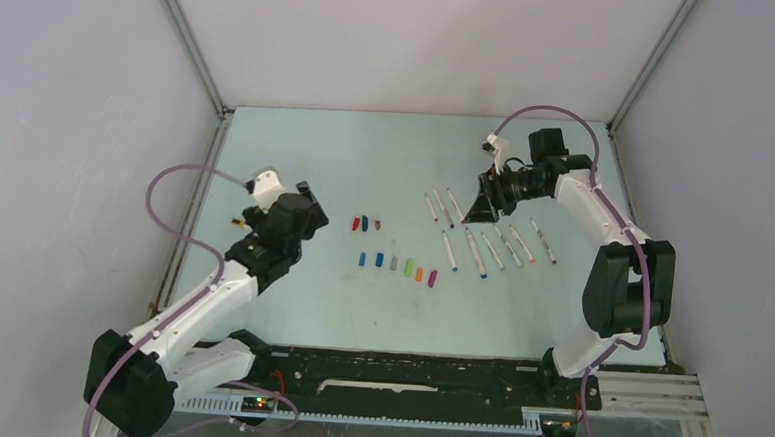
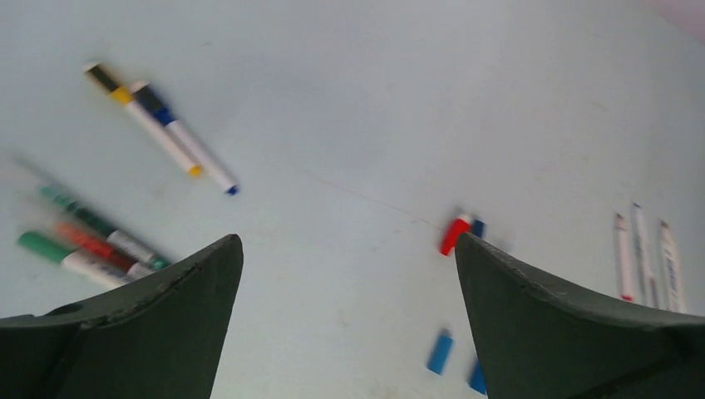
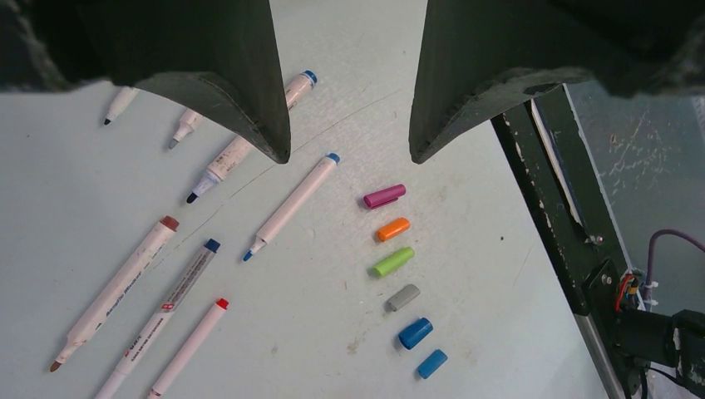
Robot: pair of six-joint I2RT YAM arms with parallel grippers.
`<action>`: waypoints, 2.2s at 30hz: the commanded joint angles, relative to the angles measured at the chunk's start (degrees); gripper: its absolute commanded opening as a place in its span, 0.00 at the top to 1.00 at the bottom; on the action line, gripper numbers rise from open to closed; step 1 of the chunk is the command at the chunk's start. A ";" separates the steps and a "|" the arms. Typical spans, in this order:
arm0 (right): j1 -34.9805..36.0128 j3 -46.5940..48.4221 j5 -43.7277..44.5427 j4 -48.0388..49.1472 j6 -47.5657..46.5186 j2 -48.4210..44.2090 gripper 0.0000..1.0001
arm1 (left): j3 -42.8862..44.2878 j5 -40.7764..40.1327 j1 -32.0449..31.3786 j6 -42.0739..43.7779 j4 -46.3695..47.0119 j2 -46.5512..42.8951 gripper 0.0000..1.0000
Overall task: Open the pen caps
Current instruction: Pick up the pen from the center of the board.
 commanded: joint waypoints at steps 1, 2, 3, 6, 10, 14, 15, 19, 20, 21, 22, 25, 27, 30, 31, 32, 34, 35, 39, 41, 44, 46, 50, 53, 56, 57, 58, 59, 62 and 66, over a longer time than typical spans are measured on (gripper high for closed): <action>-0.22 0.31 -1.69 -0.38 -1.34 -2.51 0.43 | -5.68 -4.64 4.16 -8.57 0.28 -3.93 0.00; -0.25 0.33 -1.71 -0.36 -1.39 -2.43 0.43 | -6.57 -3.43 4.90 -9.44 0.53 -4.68 0.00; -0.24 0.27 -1.71 -0.36 -1.44 -2.34 0.43 | -7.30 -2.76 5.44 -10.33 0.58 -5.29 0.00; -0.23 0.27 -1.80 -0.47 -1.55 -2.19 0.43 | -8.43 -2.38 7.27 -14.12 -1.85 -5.87 0.00; -0.22 0.28 -1.89 -0.56 -1.66 -1.98 0.43 | -9.96 3.16 12.73 -17.55 -2.49 -4.92 0.00; -0.30 0.36 -1.96 -0.65 -1.81 -1.92 0.43 | -10.12 8.03 17.83 -21.11 -4.01 -2.92 0.01; -0.33 0.33 -1.95 -0.67 -1.83 -1.87 0.43 | -9.72 7.96 18.79 -22.21 -5.60 -2.28 0.04; -0.50 0.35 -2.04 -0.67 -1.90 -1.72 0.44 | -6.41 6.14 21.51 -28.79 -15.69 0.20 0.08; -0.55 0.30 -2.10 -0.68 -1.92 -1.66 0.44 | -5.80 5.92 21.85 -30.41 -17.40 0.35 0.17; -0.53 0.34 -2.10 -0.73 -1.88 -1.59 0.44 | -5.78 5.76 22.16 -32.06 -18.96 0.09 0.26; -0.49 0.35 -2.20 -0.72 -1.92 -1.49 0.44 | -5.98 5.92 22.57 -33.50 -19.26 -0.25 0.33; -0.55 0.75 -2.31 -1.32 -2.21 -1.15 0.44 | -7.30 8.15 25.02 -33.64 -17.74 -0.99 0.47; -0.61 1.11 -2.45 -1.94 -2.51 -0.79 0.44 | -8.03 11.84 27.74 -31.99 -15.88 -0.23 0.51; -0.62 1.16 -2.54 -2.15 -2.69 -0.64 0.44 | -7.28 15.71 33.01 -29.37 -15.51 3.66 0.55; -0.62 1.15 -2.58 -2.16 -2.68 -0.61 0.44 | -6.67 16.68 33.95 -28.42 -15.58 5.21 0.56; -0.61 1.14 -2.59 -2.16 -2.70 -0.56 0.44 | -6.07 17.38 34.72 -27.45 -15.63 6.57 0.57; -0.63 1.15 -2.59 -2.16 -2.71 -0.62 0.44 | -5.43 18.55 35.59 -26.36 -15.18 8.45 0.58; -0.65 1.16 -2.59 -2.21 -2.79 -0.61 0.44 | -5.41 18.87 35.87 -26.20 -14.72 9.03 0.58; -0.78 1.14 -2.58 -2.25 -2.80 -0.62 0.44 | -6.24 19.22 36.18 -26.05 -12.68 10.34 0.60; -0.89 1.14 -2.59 -2.25 -2.82 -0.53 0.44 | -6.64 19.57 36.33 -26.12 -11.87 10.91 0.60; -1.05 1.14 -2.67 -2.36 -2.89 -0.32 0.44 | -6.76 20.04 36.68 -26.07 -11.13 11.86 0.60; -1.12 1.17 -2.72 -2.34 -2.95 -0.39 0.44 | -6.64 20.42 36.92 -26.01 -10.90 12.38 0.61; -1.31 1.15 -2.76 -2.39 -2.91 -0.44 0.44 | -6.24 21.08 37.06 -25.80 -11.57 13.06 0.70; -1.38 1.14 -2.83 -2.41 -2.93 -0.32 0.44 | -6.36 21.37 37.15 -25.71 -12.06 13.04 0.70; -1.51 1.14 -2.93 -2.42 -2.96 -0.36 0.44 | -6.74 22.41 37.14 -25.55 -12.27 13.21 0.70; -1.51 1.15 -2.94 -2.43 -2.91 -0.33 0.44 | -6.92 22.97 37.15 -25.45 -12.36 13.50 0.70; -1.53 1.14 -2.94 -2.38 -2.97 -0.29 0.44 | -6.87 23.51 37.15 -25.26 -12.46 13.86 0.70; -1.53 1.19 -3.02 -2.40 -2.96 -0.25 0.44 | -6.67 24.21 37.15 -25.00 -12.70 14.61 0.71; -1.46 1.19 -3.03 -2.43 -2.93 -0.34 0.44 | -5.57 25.98 37.15 -23.95 -14.19 17.98 0.71; -1.65 1.14 -3.07 -2.43 -3.03 -0.54 0.44 | -4.49 27.68 37.15 -23.02 -15.28 21.66 0.70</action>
